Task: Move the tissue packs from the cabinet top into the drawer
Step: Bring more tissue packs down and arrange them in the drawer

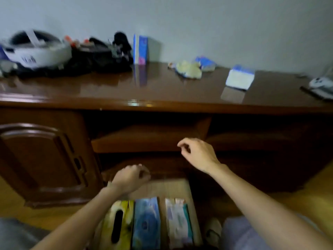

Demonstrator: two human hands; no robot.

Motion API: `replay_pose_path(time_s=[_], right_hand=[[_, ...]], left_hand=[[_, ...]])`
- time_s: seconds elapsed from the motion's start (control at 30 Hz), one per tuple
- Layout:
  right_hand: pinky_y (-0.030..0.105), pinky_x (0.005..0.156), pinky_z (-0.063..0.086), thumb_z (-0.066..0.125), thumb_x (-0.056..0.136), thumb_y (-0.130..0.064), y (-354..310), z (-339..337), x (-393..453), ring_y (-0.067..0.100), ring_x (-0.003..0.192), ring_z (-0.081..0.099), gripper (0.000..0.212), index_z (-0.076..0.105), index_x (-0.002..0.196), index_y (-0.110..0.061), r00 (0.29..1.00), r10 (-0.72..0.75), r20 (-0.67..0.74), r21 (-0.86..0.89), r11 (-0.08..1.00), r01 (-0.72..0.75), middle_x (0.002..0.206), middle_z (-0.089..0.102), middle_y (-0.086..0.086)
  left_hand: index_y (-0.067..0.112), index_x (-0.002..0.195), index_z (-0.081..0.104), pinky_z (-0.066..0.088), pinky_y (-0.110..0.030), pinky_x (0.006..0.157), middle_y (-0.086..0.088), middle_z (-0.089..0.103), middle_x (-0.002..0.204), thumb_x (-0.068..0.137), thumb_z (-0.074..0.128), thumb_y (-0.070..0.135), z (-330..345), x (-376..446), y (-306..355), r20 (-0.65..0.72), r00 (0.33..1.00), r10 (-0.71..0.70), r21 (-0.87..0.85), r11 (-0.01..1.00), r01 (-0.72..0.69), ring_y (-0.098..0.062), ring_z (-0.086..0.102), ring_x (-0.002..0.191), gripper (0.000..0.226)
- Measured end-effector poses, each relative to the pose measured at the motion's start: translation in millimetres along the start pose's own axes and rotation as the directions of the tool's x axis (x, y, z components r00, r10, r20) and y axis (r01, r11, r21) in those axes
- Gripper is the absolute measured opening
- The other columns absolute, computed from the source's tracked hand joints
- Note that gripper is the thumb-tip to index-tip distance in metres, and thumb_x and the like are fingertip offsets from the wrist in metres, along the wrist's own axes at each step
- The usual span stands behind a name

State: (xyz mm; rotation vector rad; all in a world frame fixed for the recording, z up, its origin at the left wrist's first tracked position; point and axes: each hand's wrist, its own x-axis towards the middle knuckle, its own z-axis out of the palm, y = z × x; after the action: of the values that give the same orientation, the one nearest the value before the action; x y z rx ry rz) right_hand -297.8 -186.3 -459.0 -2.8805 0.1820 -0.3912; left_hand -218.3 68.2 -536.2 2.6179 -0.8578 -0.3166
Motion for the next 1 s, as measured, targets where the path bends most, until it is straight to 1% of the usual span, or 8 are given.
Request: replay_pose_path(time_s=[0.1, 0.2, 0.33, 0.43, 0.6, 0.77, 0.9, 1.0], right_hand=[[0.026, 0.068, 0.052, 0.054, 0.092, -0.032, -10, -78, 48, 0.004, 0.088, 0.066, 0.018, 0.066, 0.104, -0.038, 0.932, -0.08, -0.354, 0.028, 0.995, 0.096, 0.099, 0.071, -0.019], [0.03, 0.066, 0.051, 0.056, 0.088, -0.028, -8, -127, 100, 0.011, 0.088, 0.067, 0.019, 0.065, 0.103, -0.035, 0.876, -0.072, -0.477, 0.016, 0.996, 0.091, 0.096, 0.07, -0.014], [0.04, 0.087, 0.05, 0.059, 0.092, -0.037, 13, -144, 167, 0.022, 0.122, 0.055, 0.041, 0.054, 0.132, -0.033, 0.984, 0.056, -0.171, -0.026, 0.998, -0.062, 0.133, 0.06, -0.003], [0.048, 0.097, 0.047, 0.055, 0.096, -0.045, 30, -139, 219, 0.029, 0.137, 0.043, 0.059, 0.036, 0.149, -0.029, 0.998, 0.056, 0.016, -0.229, 0.972, -0.051, 0.151, 0.042, 0.006], [0.051, 0.101, 0.043, 0.046, 0.099, -0.055, 52, -130, 308, 0.035, 0.139, 0.04, 0.061, 0.034, 0.151, -0.025, 0.994, 0.103, 0.027, -0.251, 0.964, -0.093, 0.154, 0.038, 0.012], [0.055, 0.114, 0.031, 0.029, 0.104, -0.043, 86, -120, 391, 0.036, 0.147, 0.028, 0.058, 0.025, 0.156, -0.018, 0.96, 0.268, 0.081, -0.195, 0.949, -0.249, 0.163, 0.027, 0.013], [0.062, 0.121, 0.011, 0.03, 0.089, -0.08, 130, -100, 425, 0.034, 0.156, 0.006, 0.097, 0.004, 0.163, -0.022, 0.86, 0.497, 0.117, -0.24, 0.854, -0.461, 0.17, 0.004, 0.01], [0.059, 0.122, 0.011, 0.031, 0.073, -0.096, 155, -78, 433, 0.033, 0.155, 0.013, 0.118, 0.007, 0.163, -0.023, 0.843, 0.504, 0.191, -0.182, 0.862, -0.474, 0.17, 0.009, 0.006]], left_hand=[[0.042, 0.108, 0.066, 0.05, -0.023, 0.067, 0.021, 0.067, 0.097, 0.094, 0.055, 0.05, -111, 32, 40, -0.317, 0.931, 0.182, 0.029, 0.983, -0.183, -0.003, 0.065, 0.086, 0.019], [0.04, 0.1, 0.068, 0.05, -0.027, 0.063, 0.019, 0.066, 0.085, 0.093, 0.054, 0.048, -194, 68, 81, -0.502, 0.82, 0.276, 0.09, 0.959, -0.268, -0.005, 0.062, 0.076, 0.018], [0.035, 0.103, 0.069, 0.056, -0.035, 0.075, 0.013, 0.07, 0.095, 0.093, 0.056, 0.04, -242, 129, 111, -0.533, 0.805, 0.26, 0.099, 0.964, -0.246, -0.012, 0.067, 0.086, 0.017], [0.031, 0.118, 0.065, 0.054, -0.036, 0.077, 0.005, 0.066, 0.115, 0.094, 0.051, 0.033, -248, 180, 111, -0.444, 0.835, 0.326, 0.32, 0.928, -0.193, -0.018, 0.065, 0.097, 0.027], [0.023, 0.14, 0.05, 0.054, -0.042, 0.087, -0.005, 0.053, 0.134, 0.098, 0.049, 0.025, -255, 277, 110, -0.394, 0.866, 0.306, 0.367, 0.917, -0.157, -0.024, 0.057, 0.115, 0.042], [0.019, 0.15, 0.039, 0.045, -0.048, 0.105, -0.009, 0.042, 0.15, 0.101, 0.052, 0.017, -257, 378, 109, -0.374, 0.883, 0.283, 0.359, 0.922, -0.144, -0.03, 0.044, 0.134, 0.051], [0.021, 0.158, 0.022, 0.029, -0.05, 0.118, -0.005, 0.024, 0.163, 0.104, 0.047, 0.02, -247, 453, 111, -0.307, 0.915, 0.261, 0.295, 0.94, -0.169, -0.028, 0.024, 0.149, 0.06], [0.026, 0.157, 0.025, 0.027, -0.046, 0.119, -0.006, 0.03, 0.162, 0.106, 0.036, 0.027, -229, 492, 100, -0.169, 0.954, 0.249, 0.24, 0.949, -0.205, -0.028, 0.03, 0.147, 0.053]])
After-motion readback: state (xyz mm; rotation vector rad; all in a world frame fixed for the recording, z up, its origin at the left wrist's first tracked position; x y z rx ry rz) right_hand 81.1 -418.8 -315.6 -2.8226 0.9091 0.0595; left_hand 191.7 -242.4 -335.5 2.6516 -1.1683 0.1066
